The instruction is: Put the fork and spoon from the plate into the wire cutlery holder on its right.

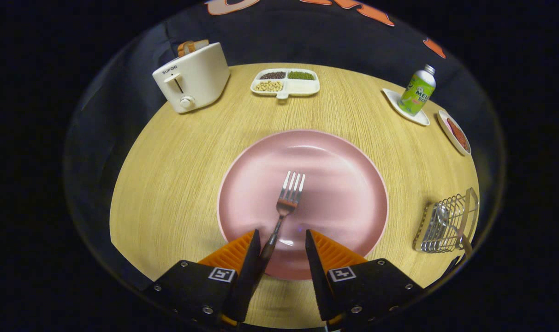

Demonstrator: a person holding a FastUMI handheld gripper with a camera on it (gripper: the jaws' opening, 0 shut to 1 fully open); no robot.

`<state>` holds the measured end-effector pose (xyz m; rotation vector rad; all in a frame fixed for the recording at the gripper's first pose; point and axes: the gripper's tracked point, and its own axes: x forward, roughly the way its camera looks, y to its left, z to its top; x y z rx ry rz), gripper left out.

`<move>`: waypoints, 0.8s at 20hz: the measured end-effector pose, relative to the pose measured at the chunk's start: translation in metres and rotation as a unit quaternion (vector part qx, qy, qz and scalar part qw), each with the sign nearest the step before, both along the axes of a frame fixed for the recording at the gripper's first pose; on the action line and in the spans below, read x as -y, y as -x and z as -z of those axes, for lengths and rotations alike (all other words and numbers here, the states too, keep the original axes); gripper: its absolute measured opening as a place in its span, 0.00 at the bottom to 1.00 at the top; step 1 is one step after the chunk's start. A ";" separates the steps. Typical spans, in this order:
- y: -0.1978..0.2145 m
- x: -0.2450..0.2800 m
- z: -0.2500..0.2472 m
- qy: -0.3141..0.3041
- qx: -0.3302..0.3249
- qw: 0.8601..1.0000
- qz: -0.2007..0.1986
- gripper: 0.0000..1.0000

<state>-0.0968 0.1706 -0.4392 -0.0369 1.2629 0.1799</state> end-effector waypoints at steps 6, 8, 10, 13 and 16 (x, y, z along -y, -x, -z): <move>0.010 0.016 0.004 0.014 -0.025 1.000 0.001 0.23; 0.009 0.018 0.003 0.013 -0.030 0.999 0.000 0.10; 0.006 0.017 -0.003 0.000 -0.022 1.000 -0.003 0.06; -0.004 0.028 -0.021 0.004 0.013 1.000 -0.011 0.05; -0.003 0.043 -0.037 0.000 0.018 1.000 -0.009 0.05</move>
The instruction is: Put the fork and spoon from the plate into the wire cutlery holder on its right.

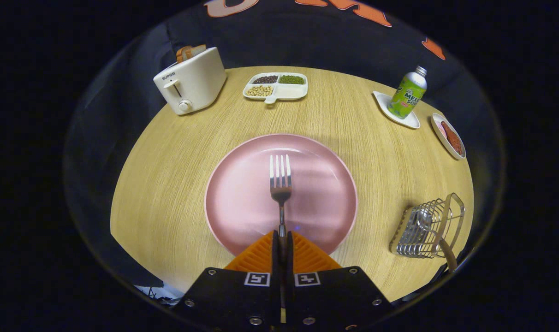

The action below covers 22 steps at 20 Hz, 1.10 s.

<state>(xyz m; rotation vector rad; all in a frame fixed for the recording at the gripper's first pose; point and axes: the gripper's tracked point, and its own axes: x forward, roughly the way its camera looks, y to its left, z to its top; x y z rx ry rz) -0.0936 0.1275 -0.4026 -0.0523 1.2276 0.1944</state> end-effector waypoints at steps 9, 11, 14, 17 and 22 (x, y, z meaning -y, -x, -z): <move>0.009 0.094 -0.063 0.028 0.035 0.996 0.072 0.05; 0.014 0.120 -0.067 0.037 0.029 0.995 0.089 0.05; 0.027 0.152 -0.070 0.041 0.007 0.992 0.121 0.05; 0.036 0.171 -0.068 0.034 -0.018 0.989 0.144 0.05; 0.050 0.191 -0.066 0.044 -0.059 0.987 0.145 0.05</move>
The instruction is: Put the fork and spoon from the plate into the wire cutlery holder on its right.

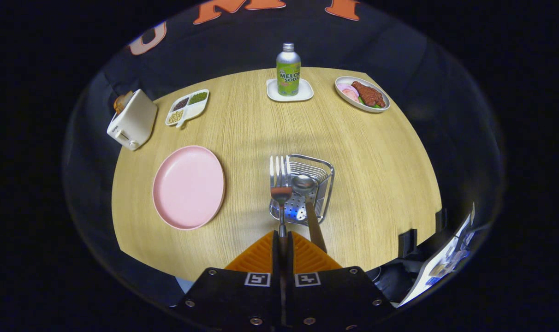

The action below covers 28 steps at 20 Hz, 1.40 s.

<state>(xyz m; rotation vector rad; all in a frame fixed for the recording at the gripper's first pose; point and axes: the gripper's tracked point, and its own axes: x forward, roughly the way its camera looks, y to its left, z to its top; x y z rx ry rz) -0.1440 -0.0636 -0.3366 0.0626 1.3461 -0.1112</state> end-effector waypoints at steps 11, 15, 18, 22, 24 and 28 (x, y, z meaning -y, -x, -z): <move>0.014 0.009 0.007 -0.052 -0.145 0.988 -0.029 0.05; 0.009 0.009 0.008 -0.068 -0.183 0.980 -0.027 0.05; -0.001 0.011 0.008 -0.075 -0.197 0.977 -0.007 0.08; -0.022 0.014 0.008 -0.073 -0.174 0.982 0.002 0.12; -0.033 0.012 0.008 -0.071 -0.146 0.987 -0.003 0.15; -0.052 0.003 -0.003 -0.066 -0.083 0.994 -0.008 0.24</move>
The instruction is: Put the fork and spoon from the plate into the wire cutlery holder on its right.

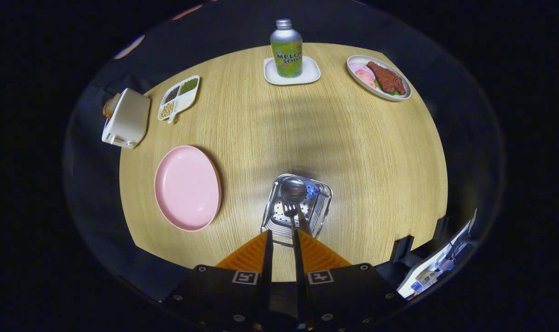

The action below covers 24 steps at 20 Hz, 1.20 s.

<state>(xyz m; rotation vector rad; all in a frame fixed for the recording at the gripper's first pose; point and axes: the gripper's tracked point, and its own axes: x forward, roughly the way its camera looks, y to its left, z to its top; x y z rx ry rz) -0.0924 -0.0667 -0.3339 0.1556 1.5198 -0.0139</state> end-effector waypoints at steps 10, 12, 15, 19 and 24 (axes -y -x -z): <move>-0.073 -0.017 -0.080 0.016 0.281 0.959 -0.035 0.71; -0.087 -0.015 -0.105 0.015 0.335 0.942 -0.023 0.79; -0.101 -0.007 -0.137 0.026 0.400 0.916 -0.014 0.86; -0.111 0.012 -0.175 0.069 0.471 0.880 0.001 0.90; -0.116 0.006 -0.248 0.085 0.577 0.812 -0.004 0.92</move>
